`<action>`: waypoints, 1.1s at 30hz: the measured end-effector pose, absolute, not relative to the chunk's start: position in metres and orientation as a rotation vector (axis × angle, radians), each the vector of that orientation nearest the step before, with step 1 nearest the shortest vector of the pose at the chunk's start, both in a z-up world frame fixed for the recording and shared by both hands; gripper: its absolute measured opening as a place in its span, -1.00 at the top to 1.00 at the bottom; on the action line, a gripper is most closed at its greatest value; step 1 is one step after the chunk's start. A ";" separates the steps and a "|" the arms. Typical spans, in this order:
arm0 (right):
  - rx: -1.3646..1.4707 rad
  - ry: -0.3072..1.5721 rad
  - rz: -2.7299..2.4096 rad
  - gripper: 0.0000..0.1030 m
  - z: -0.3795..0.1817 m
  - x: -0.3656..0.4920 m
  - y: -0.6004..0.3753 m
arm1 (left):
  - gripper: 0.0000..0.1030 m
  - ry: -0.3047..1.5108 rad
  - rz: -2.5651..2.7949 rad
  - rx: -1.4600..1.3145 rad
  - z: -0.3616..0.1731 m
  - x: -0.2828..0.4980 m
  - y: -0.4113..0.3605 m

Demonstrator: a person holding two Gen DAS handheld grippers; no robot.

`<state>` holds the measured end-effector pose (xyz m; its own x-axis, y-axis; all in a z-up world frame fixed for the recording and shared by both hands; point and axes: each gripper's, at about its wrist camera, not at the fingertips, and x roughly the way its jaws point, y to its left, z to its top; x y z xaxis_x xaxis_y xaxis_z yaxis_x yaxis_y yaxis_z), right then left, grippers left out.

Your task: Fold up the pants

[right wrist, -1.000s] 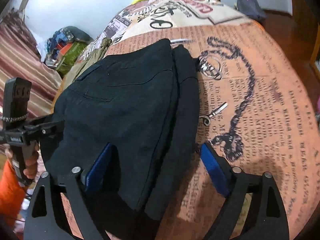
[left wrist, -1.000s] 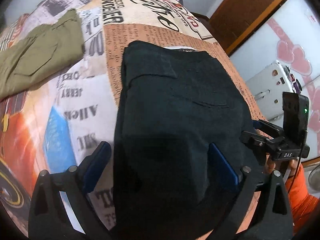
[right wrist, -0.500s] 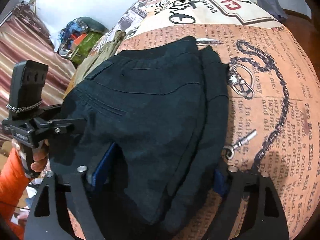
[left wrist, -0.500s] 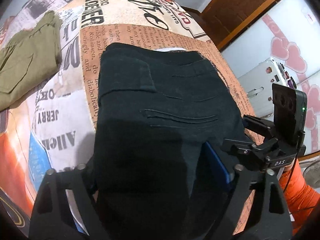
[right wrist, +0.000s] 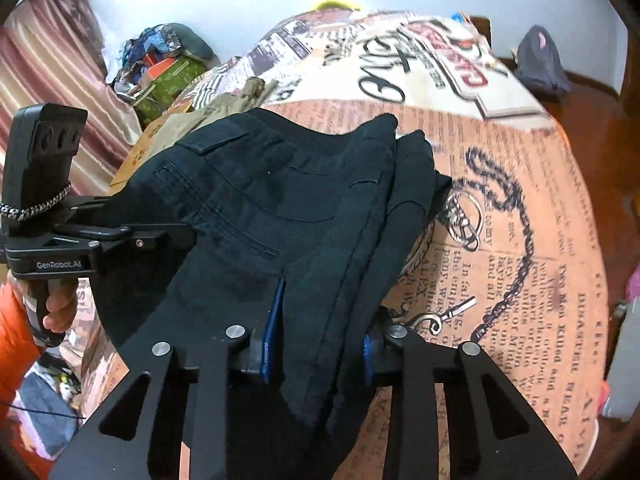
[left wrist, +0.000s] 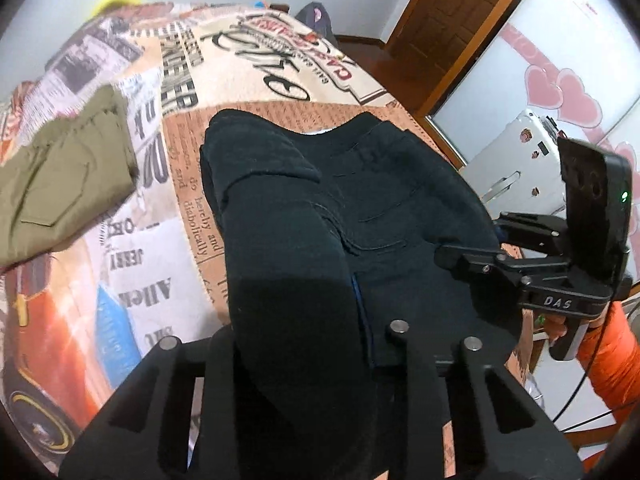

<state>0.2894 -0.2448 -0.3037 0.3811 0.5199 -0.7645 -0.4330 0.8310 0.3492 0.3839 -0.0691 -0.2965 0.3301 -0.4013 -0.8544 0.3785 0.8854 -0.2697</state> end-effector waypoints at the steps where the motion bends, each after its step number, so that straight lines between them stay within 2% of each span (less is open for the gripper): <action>1: 0.096 1.004 0.610 0.47 -0.301 0.290 -0.244 | 0.43 1.107 -0.506 -0.022 -0.290 0.379 -0.067; 16: 0.028 0.828 0.666 0.48 -0.219 0.268 -0.192 | 0.43 0.902 -0.428 -0.096 -0.204 0.336 0.006; 33: -0.041 0.730 0.756 0.48 -0.179 0.309 -0.072 | 0.43 0.767 -0.267 -0.156 -0.160 0.361 0.136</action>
